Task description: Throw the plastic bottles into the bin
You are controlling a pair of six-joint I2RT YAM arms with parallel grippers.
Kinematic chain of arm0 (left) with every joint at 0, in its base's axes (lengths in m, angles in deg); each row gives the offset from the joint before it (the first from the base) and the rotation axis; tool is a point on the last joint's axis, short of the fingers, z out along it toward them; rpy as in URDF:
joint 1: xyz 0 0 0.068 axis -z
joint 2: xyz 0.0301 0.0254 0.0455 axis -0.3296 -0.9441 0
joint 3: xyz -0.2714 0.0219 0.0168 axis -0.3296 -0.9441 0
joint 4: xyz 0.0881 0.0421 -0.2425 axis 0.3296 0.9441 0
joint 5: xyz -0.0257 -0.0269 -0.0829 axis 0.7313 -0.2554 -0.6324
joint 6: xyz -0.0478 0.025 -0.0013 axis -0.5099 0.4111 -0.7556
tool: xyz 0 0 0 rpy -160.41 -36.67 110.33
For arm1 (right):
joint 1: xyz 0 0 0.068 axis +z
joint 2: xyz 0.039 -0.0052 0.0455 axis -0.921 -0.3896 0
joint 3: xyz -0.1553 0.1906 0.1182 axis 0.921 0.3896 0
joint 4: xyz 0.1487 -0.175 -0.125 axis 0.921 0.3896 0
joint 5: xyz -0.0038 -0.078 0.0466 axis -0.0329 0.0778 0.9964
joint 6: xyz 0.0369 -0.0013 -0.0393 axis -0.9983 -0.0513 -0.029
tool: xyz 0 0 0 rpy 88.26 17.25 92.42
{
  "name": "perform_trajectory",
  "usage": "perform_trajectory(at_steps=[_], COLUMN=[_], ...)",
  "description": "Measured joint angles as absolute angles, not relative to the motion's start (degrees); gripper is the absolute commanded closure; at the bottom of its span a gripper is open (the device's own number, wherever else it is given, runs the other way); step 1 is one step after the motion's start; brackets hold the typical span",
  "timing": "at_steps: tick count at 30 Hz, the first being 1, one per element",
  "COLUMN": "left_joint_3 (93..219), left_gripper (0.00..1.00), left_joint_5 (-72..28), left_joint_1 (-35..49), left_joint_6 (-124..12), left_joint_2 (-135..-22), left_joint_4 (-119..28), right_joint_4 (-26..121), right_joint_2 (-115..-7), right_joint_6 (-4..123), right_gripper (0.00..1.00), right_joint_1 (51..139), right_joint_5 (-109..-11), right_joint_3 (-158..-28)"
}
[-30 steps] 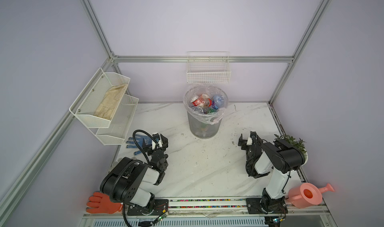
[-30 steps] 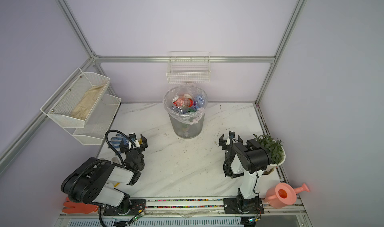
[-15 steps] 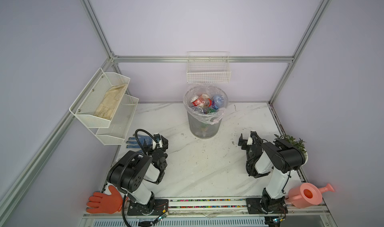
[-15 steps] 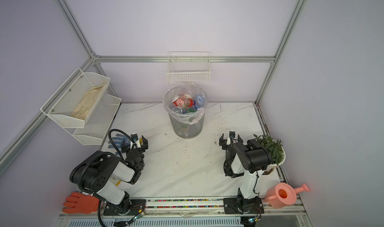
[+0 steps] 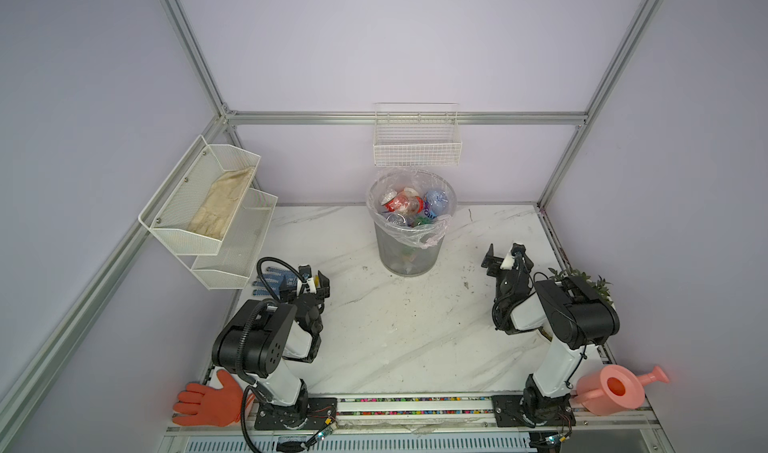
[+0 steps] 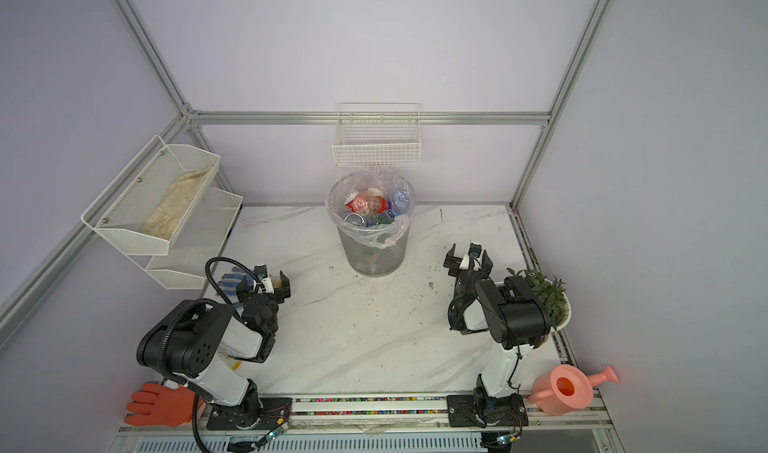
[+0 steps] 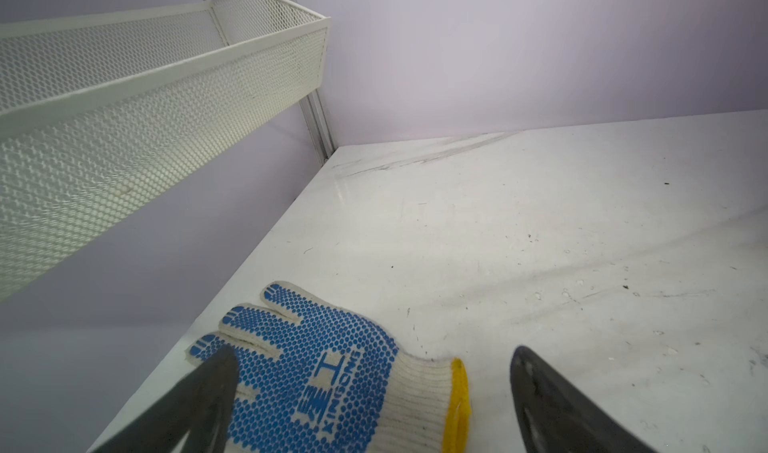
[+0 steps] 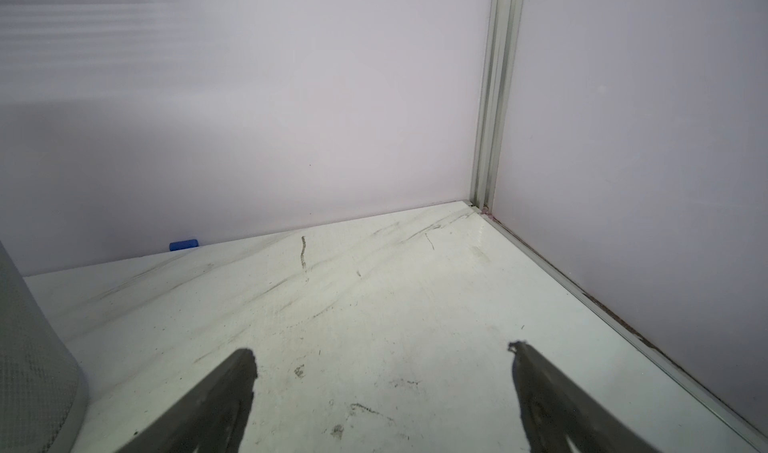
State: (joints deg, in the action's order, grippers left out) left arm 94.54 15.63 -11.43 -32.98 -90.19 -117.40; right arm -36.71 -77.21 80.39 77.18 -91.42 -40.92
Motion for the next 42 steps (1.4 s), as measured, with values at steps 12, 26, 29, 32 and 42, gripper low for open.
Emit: perform_trajectory(at_steps=[12,26,29,32,42], left_joint_3=[103.48,103.48,103.48,103.48,103.48], left_gripper=[0.0,0.0,0.0,0.0,0.0], left_joint_5=[8.26,7.17,7.17,7.17,7.17], left_joint_1=[-18.1,-18.1,-18.1,-18.1,-18.1], left_joint_6=[-40.28,-40.83,-40.85,-40.85,-40.85], left_joint_2=[-87.31,-87.31,-87.31,-87.31,-87.31], left_joint_4=[-96.61,-95.72,-95.72,-95.72,-95.72], right_joint_4=[-30.28,-30.21,-30.21,-30.21,-30.21], right_joint_2=[-77.21,-77.19,-77.19,-77.19,-77.19], right_joint_6=[77.94,77.94,77.94,77.94,77.94], right_gripper=[0.03,0.03,0.03,0.03,0.03], right_joint_1=[75.0,75.0,75.0,75.0,75.0], right_joint_5=[-91.35,-91.35,-91.35,-91.35,-91.35], right_joint_3=[-42.51,-42.51,-42.51,-42.51,-42.51])
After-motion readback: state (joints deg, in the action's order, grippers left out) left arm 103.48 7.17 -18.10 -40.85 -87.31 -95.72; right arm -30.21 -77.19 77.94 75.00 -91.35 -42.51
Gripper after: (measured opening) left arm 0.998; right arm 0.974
